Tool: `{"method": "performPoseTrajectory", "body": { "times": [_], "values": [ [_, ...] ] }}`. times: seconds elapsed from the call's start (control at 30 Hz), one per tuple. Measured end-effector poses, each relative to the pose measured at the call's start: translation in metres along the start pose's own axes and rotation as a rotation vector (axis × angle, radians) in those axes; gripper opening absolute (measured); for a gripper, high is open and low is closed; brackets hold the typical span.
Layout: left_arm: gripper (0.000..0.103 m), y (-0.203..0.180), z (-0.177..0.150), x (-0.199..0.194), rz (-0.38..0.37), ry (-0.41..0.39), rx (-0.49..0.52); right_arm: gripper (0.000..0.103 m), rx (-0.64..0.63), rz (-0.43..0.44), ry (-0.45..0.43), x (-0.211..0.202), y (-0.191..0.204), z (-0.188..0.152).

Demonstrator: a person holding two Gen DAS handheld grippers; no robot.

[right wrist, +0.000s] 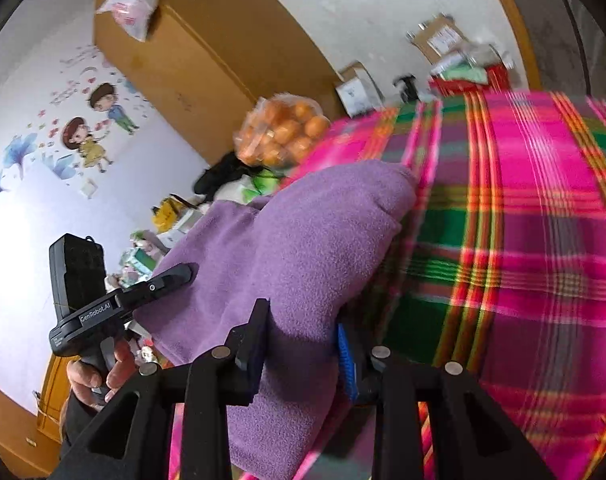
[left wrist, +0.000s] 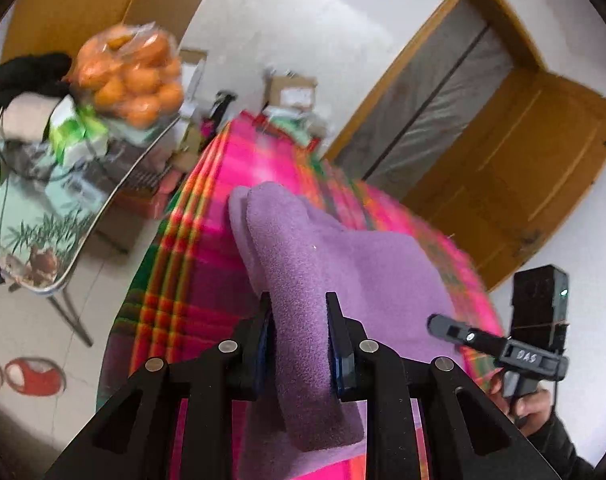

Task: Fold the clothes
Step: 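Smooth the top of the folded sweater with the open left gripper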

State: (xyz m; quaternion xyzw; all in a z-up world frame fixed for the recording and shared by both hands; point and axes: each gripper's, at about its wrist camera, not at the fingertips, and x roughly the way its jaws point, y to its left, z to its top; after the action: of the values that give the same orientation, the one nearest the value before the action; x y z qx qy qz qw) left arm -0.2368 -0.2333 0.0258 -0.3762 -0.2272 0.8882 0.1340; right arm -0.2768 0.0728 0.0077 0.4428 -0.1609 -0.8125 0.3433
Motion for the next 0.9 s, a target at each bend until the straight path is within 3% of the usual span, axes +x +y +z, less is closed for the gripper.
{"method": "performPoseTrajectory", "body": {
  "times": [0.13,0.37,0.47,0.57,0.8,0.9],
  "values": [
    [0.025,0.015,-0.004,0.0,-0.015,0.022,-0.052,0.042,0.069,0.027,0.005,0.004,-0.019,-0.006],
    [0.023,0.01,0.0,-0.05,-0.014,-0.15,-0.07,0.042,-0.01,-0.048,-0.083,-0.03,0.001,-0.013],
    [0.023,-0.003,-0.007,-0.033,0.022,-0.09,-0.011,0.042,-0.058,-0.055,-0.097,-0.035,0.013,-0.017],
    [0.022,-0.01,-0.017,-0.009,0.099,-0.004,0.038,0.035,-0.116,-0.135,-0.029,-0.019,0.019,-0.026],
    [0.022,-0.01,-0.024,-0.027,0.105,-0.02,0.006,0.033,-0.15,-0.19,-0.023,-0.02,0.029,-0.033],
    [0.022,-0.019,-0.032,-0.035,0.142,-0.018,0.032,0.033,-0.195,-0.197,-0.029,-0.024,0.038,-0.041]
  ]
}}
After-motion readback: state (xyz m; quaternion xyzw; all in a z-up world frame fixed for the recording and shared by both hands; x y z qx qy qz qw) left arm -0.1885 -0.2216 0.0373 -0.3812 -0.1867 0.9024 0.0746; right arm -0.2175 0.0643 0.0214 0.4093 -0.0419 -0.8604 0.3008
